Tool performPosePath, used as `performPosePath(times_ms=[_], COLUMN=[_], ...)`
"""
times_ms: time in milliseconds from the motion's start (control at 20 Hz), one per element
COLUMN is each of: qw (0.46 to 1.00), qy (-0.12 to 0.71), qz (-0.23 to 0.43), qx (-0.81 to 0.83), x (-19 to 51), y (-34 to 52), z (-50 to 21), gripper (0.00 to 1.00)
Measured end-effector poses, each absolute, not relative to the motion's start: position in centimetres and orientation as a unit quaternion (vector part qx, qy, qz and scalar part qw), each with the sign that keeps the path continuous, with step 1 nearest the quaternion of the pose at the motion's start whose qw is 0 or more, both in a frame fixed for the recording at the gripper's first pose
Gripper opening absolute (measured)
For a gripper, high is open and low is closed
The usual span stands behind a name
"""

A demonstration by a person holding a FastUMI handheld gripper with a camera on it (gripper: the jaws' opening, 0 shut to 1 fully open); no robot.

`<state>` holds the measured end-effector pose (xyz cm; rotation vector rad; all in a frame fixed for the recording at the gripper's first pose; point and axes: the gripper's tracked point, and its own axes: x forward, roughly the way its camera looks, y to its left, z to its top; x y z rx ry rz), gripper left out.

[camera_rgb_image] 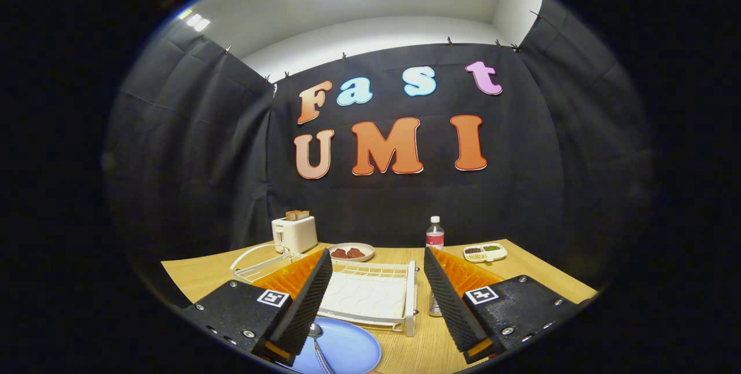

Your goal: Take the plate from the dish rack, then take the spoon from the basket and place it into the plate.

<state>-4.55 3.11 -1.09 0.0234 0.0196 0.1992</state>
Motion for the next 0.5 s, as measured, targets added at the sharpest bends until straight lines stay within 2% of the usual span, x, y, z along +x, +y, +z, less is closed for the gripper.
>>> performPosePath(times_ms=[500], qw=[0.998], qy=[-0.005], qz=[0.064], qx=[-0.001], x=[-3.0], y=[3.3], z=[-0.5], gripper=[0.95])
